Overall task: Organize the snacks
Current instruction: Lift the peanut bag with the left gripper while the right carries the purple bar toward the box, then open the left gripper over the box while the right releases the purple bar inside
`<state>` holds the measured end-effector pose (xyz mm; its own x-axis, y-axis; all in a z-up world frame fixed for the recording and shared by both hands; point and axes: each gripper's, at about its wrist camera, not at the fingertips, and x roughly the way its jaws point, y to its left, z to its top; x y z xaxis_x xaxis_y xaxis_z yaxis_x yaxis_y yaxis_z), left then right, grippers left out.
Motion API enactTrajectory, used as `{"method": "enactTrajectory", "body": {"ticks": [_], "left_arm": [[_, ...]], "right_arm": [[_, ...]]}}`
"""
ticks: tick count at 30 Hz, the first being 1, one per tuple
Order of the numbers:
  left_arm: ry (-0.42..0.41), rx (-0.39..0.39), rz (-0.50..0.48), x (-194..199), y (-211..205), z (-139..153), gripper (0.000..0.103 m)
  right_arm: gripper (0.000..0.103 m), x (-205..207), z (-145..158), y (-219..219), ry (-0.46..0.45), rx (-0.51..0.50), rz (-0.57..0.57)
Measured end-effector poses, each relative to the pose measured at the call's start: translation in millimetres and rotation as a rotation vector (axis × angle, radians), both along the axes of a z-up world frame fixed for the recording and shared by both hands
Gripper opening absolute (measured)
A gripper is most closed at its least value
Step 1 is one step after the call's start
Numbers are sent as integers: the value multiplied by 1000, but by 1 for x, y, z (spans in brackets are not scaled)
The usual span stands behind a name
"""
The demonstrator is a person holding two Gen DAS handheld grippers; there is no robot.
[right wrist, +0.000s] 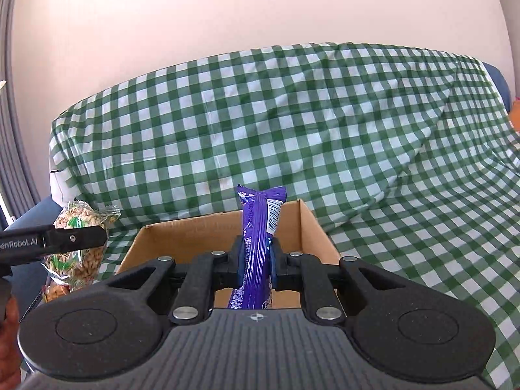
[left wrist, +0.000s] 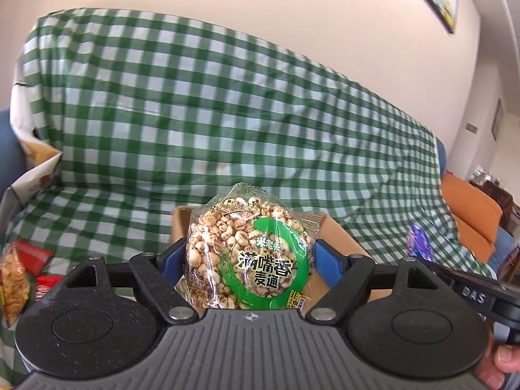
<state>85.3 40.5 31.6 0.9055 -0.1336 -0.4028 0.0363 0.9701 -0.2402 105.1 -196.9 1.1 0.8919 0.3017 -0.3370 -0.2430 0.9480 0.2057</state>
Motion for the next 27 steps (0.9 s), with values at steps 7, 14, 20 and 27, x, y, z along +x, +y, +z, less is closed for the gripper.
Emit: {"method": "enactTrajectory", "body": {"ticks": [7,14,20,27], "left_arm": [[-3,2,-40,0,-14,-4,85],[-3,8,-65,3,-20,-6,85],[-5,22,-83,5,-25,-7,85],[-6,25,-92,7,-26,-7,85]], "right_arm": [[15,0,2,1,-7,-13,-7],[15,-1,2,3,-26,-45,-14],[15,0,1,4,-27,-58,-14],[15,-1,1,5,-38,-75,0]]}}
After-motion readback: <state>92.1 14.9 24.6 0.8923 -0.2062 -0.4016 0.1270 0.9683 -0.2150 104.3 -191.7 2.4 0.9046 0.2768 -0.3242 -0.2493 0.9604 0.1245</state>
